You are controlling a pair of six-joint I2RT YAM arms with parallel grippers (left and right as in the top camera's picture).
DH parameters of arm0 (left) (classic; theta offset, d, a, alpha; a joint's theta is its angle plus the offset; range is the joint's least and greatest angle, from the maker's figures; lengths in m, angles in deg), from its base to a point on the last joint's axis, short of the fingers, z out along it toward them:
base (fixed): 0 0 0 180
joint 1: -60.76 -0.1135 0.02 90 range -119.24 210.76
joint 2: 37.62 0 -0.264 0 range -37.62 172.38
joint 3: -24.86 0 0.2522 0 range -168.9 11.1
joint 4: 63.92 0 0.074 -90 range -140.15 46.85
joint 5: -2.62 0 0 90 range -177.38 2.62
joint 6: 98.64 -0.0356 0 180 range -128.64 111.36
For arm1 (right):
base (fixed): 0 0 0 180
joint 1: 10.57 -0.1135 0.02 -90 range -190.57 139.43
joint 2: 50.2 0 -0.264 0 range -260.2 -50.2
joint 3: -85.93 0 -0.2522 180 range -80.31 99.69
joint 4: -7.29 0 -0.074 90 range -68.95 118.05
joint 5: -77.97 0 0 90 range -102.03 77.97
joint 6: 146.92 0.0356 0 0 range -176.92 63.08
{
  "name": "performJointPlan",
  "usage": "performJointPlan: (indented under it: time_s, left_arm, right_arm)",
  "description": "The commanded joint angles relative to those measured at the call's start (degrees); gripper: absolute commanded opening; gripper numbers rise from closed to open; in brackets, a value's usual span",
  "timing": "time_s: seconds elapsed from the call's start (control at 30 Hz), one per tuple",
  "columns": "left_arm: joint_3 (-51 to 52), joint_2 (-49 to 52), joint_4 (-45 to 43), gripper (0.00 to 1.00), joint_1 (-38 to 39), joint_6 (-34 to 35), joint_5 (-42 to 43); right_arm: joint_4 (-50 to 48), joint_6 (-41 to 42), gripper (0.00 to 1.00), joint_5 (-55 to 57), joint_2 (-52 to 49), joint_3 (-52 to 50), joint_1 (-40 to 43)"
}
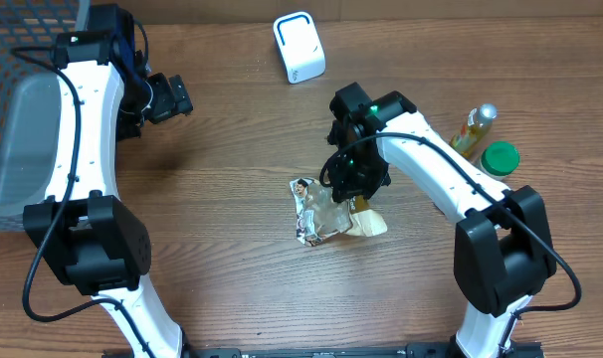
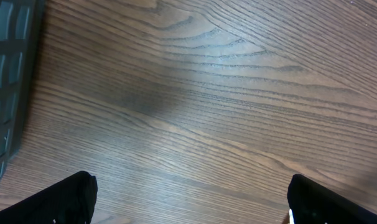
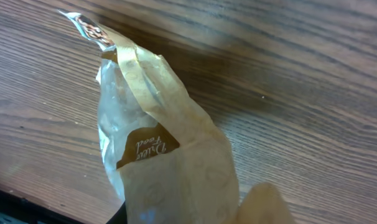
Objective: Scan the item barcode
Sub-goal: 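Lower the Pantry bag back to the table center and release it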
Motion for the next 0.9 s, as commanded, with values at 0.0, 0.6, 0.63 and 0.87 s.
performJointPlan:
  time_s: [0.0, 0.6, 0.63, 0.87]
  left_arm:
    - [-0.52, -0.26, -0.07, 0.99, 0.42, 0.57, -0.15]
    - [-0.52, -0.26, -0.07, 1.0, 0.0, 0.57, -0.17]
    - [-0.52, -0.26, -0.09, 1.0, 0.0, 0.57, -0.17]
    - [-0.52, -0.26, -0.09, 1.0, 0.0, 0.57, -0.17]
  right_arm:
    - [-0.74, 0.07, 0.04, 0.9, 0.15, -1.22, -0.13]
    - [7.06, 9.77, 0.84, 17.68, 0.17, 7.54, -0.13]
    - [8.11, 10.8, 0.84, 18.56, 0.17, 9.44, -0.13]
    - [8.81, 12.68, 0.93, 15.52, 0.17, 16.02, -0.83]
